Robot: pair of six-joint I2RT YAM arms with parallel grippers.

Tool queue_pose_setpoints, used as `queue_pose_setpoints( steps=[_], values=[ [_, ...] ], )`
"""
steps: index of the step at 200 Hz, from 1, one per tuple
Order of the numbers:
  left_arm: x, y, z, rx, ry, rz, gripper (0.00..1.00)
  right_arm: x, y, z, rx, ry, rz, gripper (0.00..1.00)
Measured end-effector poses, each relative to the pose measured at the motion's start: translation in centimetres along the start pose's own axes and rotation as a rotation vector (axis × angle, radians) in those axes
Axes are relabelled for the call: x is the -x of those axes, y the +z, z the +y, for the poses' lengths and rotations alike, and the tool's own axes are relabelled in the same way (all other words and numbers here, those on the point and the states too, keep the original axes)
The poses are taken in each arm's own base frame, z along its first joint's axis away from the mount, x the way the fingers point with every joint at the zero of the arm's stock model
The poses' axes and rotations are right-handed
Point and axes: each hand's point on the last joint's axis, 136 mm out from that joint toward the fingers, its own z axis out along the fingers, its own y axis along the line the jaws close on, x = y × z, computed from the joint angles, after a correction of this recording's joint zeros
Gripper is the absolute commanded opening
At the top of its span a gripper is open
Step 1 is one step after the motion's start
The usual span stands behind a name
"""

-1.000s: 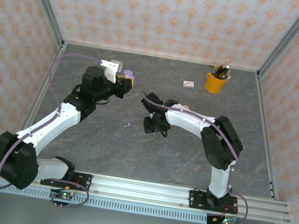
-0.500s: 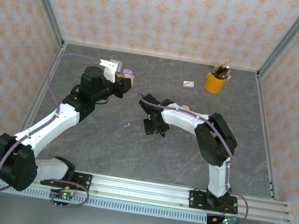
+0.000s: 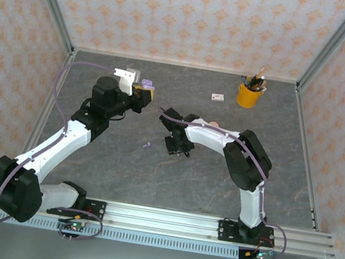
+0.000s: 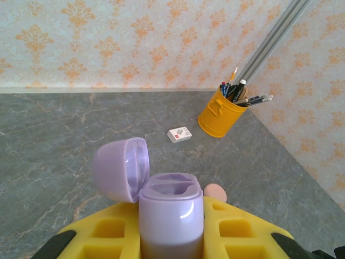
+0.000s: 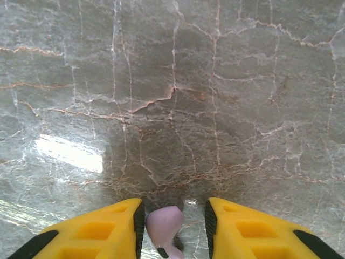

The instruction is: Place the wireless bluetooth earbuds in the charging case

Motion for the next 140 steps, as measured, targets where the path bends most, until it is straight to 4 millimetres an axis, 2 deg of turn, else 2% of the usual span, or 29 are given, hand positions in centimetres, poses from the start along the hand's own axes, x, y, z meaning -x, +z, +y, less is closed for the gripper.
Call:
queue_pose_setpoints(
  steps=[19,96,140],
  values=[
    [-0.01,0.00,0.01,0.000,0.000,0.000,0.00,-0.01,0.01,0.10,0.002,-0.001,0.000,0.29],
    [0.12,-0.12,-0.08,-0.001,0.001,-0.003,0.00,-0.06,0.03,0.24,0.004,-0.004,0.001,0.30],
    [0.06,-0.12,-0.06,0.000,0.000,-0.001,0.00,-0.11,0.07,0.25,0.008,-0.002,-0.005,0.26]
  ],
)
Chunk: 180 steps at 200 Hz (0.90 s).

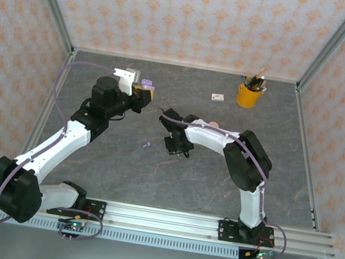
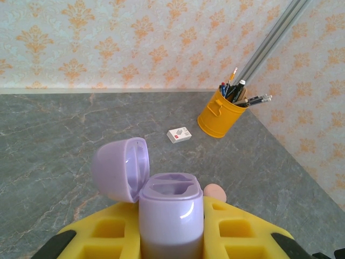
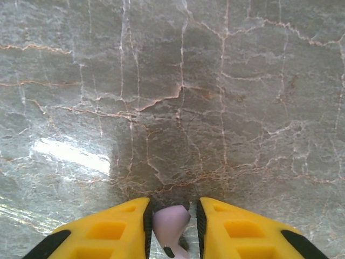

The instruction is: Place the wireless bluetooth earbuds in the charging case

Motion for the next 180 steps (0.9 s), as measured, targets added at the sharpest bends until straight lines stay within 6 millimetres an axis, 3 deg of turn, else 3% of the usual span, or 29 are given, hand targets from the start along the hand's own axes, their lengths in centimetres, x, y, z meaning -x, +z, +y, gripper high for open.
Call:
queue_pose_setpoints(
  steps=[58,96,180],
  values=[
    [-0.02,0.00,0.01,0.000,0.000,0.001,0.00,0.01,-0.07,0.07,0.008,0.003,-0.009,0.21],
    [-0.09,0.00,0.03,0.001,-0.001,0.004,0.00,-0.08,-0.05,0.03,0.009,0.005,-0.012,0.30],
    [-0.09,0.00,0.03,0.001,-0.001,0.004,0.00,-0.82,-0.19,-0.33,0.007,0.007,-0.007,0.27]
  ],
)
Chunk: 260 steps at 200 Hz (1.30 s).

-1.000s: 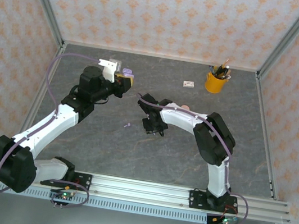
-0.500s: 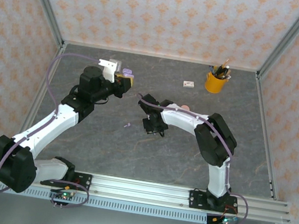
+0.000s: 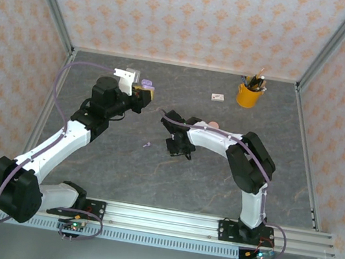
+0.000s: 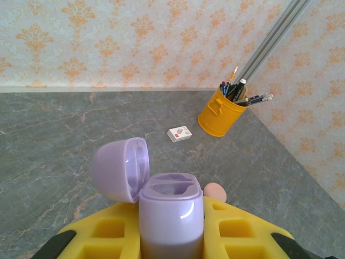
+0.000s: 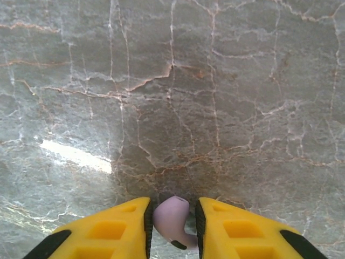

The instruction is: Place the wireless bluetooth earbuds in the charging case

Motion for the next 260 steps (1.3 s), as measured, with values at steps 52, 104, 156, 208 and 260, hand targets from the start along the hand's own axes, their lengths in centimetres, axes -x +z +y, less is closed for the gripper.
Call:
queue_pose_setpoints(
  steps=[52,104,156,208,260],
  values=[
    [0.0,0.0,0.0,0.000,0.000,0.000,0.00,-0.1,-0.1,0.1,0.010,0.008,0.000,0.22],
    [0.0,0.0,0.0,0.000,0.000,0.000,0.00,-0.2,-0.2,0.1,0.013,0.012,-0.001,0.12],
    [0.2,-0.3,-0.2,-0.002,0.002,-0.007,0.00,-0.7,-0.9,0.0,0.022,0.024,-0.004,0.11],
    [0.2,-0.4,-0.4,-0.012,0.006,-0.002,0.00,0.1,-3.6,-0.6,0.071,0.084,-0.064,0.10],
    [-0.2,-0.3,-1.1,-0.027,0.017,0.009,0.00,1.3,-5.3,-1.2,0.102,0.125,-0.119,0.10]
  ],
)
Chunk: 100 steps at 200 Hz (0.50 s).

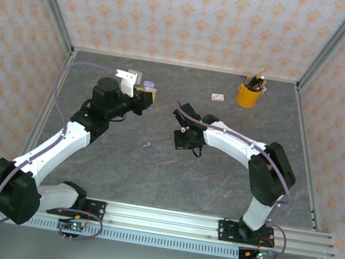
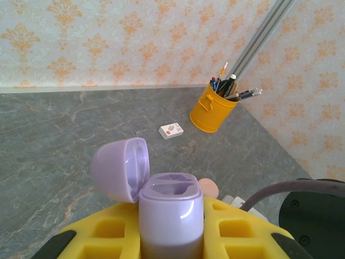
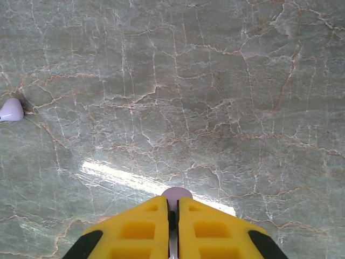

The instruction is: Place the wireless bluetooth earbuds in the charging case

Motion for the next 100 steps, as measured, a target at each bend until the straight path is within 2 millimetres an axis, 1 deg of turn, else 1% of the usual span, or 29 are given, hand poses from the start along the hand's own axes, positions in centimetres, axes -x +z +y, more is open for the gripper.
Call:
queue_pose_setpoints(
  steps=[18,31,66,81,100],
  values=[
    [0.0,0.0,-0.1,-0.003,0.001,0.000,0.00,-0.3,0.4,-0.1,0.000,0.000,0.007,0.10],
    [0.0,0.0,-0.2,-0.005,0.002,0.000,0.00,-0.7,1.0,-0.3,-0.004,0.000,0.019,0.10],
    [0.1,0.0,-0.2,-0.004,0.002,0.000,0.00,-2.8,3.5,-1.2,-0.027,0.005,0.086,0.10],
    [0.1,0.0,-0.2,-0.004,0.002,-0.001,0.00,-2.8,3.5,-1.1,-0.020,0.011,0.078,0.10],
    [0.1,0.0,-0.2,-0.004,0.002,-0.001,0.00,-2.8,3.6,-1.1,-0.013,0.016,0.071,0.14]
  ],
)
